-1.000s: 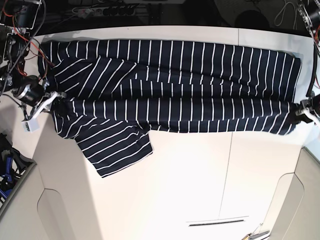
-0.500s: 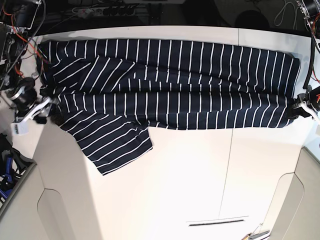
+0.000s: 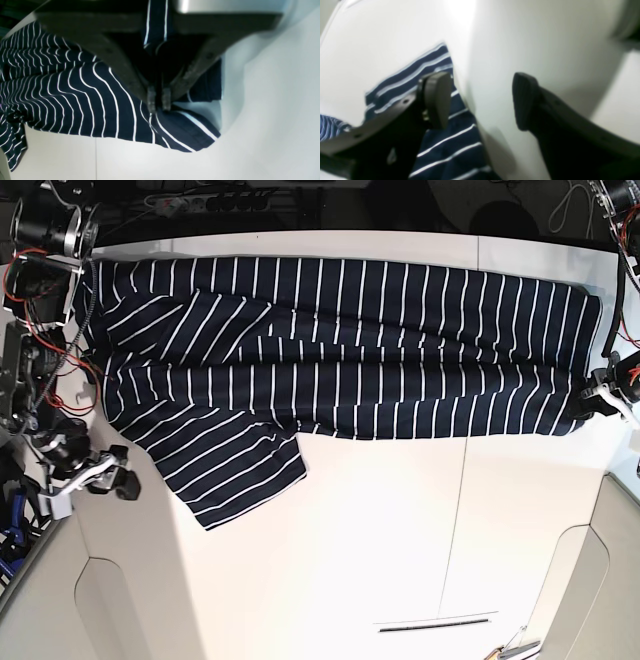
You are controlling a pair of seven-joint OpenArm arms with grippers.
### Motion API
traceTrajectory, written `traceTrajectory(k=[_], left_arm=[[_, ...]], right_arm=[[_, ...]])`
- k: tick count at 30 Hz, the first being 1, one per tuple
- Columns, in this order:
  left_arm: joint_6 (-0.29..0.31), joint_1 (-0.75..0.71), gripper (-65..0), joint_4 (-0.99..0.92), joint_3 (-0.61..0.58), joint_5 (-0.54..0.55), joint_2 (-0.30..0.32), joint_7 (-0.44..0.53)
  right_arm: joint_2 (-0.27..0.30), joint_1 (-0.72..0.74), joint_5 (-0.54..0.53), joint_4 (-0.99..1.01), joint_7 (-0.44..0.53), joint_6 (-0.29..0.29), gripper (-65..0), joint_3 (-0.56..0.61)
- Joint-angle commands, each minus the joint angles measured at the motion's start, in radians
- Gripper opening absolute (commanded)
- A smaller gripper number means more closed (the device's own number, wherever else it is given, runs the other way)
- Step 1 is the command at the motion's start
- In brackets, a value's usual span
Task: Fold the T-shirt properly
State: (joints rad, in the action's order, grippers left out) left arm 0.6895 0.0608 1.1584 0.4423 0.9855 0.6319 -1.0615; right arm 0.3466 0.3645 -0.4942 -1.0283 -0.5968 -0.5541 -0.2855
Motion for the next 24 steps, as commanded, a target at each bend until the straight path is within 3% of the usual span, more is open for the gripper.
traceTrajectory(k=[1,13,23,24], left_arm=[[0.009,0.014,-65.0,0.017,0.007,0.019,0.027,0.017],[0.009,0.014,-65.0,0.017,0.007,0.019,0.027,0.015],[0.009,0.014,-65.0,0.017,0.006,0.019,0.027,0.014],[0.009,0.014,-65.0,0.017,0.007,0.019,0.027,0.014]], right_arm=[[0.015,0.04,-0.018,0.014,0.029,-0.005,-26.8,0.015],[-0.165,0.053,0.129,0.073,0.058,-0.011,-26.8,0.039],[-0.198,0.054,0.139,0.073,0.066,-0.011,-27.1,0.039],[-0.197,0.053,0.14,0.073,0.066,-0.011,-29.3,0.039]])
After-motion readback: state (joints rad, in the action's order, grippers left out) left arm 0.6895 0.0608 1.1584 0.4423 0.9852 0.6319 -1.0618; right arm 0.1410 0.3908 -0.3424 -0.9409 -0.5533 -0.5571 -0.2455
